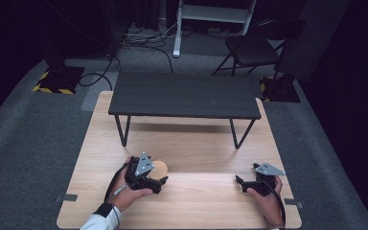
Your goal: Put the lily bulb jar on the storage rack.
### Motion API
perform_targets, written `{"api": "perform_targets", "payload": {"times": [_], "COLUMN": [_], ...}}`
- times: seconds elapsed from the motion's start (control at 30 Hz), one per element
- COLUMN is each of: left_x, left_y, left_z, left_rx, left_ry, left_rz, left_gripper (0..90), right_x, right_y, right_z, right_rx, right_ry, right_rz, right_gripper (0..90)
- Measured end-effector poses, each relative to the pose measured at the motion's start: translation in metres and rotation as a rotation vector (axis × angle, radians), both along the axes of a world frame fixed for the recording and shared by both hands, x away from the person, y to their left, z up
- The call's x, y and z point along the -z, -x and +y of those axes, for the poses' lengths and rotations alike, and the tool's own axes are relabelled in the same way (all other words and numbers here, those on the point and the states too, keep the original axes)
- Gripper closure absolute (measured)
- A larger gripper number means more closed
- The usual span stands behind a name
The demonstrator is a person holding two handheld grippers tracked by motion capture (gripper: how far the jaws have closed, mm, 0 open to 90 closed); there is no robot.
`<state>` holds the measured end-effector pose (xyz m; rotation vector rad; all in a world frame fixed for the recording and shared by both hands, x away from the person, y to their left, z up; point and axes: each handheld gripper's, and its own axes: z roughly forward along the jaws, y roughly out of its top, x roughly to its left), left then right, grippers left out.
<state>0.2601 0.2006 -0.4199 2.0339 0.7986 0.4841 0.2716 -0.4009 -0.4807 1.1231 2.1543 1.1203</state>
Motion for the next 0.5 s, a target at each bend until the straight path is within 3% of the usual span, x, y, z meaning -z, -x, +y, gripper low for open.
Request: {"api": "perform_targets", "payload": {"times": [0.33, 0.5], "left_x": [0.007, 0.011], "left_y": [0.000, 0.000], "left_z": [-0.007, -0.004], "left_rx": [-0.005, 0.015], "left_ry": [-0.034, -0.031], "left_rz": [0.007, -0.009], "left_gripper": [9.1, 20.8], "right_x": [0.000, 0.000], "right_y": [0.000, 0.000], "right_z": [0.000, 0.000], "right_rx": [0.001, 0.003], "right_ry": [0.001, 0.001], "right_rz": [-0.001, -0.001], "right_gripper": [0.3, 0.3]}}
